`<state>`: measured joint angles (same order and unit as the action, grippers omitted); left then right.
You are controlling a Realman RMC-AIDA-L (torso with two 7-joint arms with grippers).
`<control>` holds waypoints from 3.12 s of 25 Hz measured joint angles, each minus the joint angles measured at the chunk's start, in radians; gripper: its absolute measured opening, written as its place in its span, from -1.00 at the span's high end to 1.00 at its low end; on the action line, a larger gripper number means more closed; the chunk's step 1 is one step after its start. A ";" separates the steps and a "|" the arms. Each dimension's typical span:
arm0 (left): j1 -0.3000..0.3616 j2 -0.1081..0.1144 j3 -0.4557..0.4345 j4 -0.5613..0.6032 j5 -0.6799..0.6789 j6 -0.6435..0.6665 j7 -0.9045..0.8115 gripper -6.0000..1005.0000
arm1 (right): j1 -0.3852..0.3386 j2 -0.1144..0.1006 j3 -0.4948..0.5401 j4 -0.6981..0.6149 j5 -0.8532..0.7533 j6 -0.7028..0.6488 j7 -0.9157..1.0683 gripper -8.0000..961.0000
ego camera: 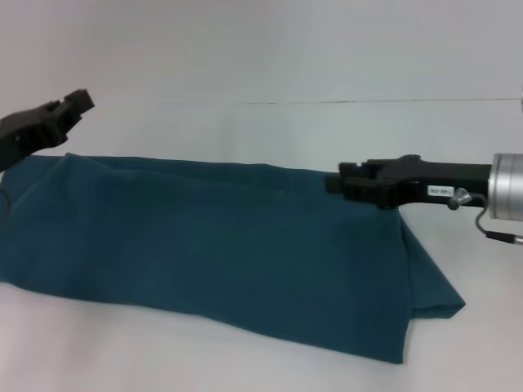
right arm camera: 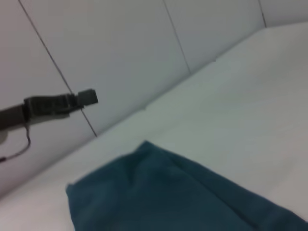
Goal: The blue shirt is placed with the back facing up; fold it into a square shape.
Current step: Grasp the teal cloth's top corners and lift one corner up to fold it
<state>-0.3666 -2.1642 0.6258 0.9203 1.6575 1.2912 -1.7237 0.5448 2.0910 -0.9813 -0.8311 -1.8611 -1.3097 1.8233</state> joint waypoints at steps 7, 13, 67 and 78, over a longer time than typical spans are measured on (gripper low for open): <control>0.012 0.001 -0.013 -0.067 -0.016 -0.086 0.043 0.89 | -0.126 0.004 -0.040 -0.279 -0.119 -0.064 0.233 0.11; 0.023 -0.006 -0.013 -0.111 -0.065 -0.088 0.171 0.88 | -0.265 0.004 -0.093 -0.450 -0.124 -0.079 0.369 0.11; -0.179 0.216 0.020 0.166 1.072 0.089 -0.605 -0.06 | 0.163 0.004 -0.154 0.068 -0.243 0.419 0.024 0.10; -0.171 0.201 0.083 0.202 1.174 0.135 -0.604 -0.06 | 0.205 0.006 -0.158 0.111 -0.243 0.450 -0.033 0.11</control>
<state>-0.5377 -1.9633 0.7088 1.1224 2.8319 1.4265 -2.3273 0.7494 2.0969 -1.1398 -0.7200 -2.1041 -0.8596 1.7907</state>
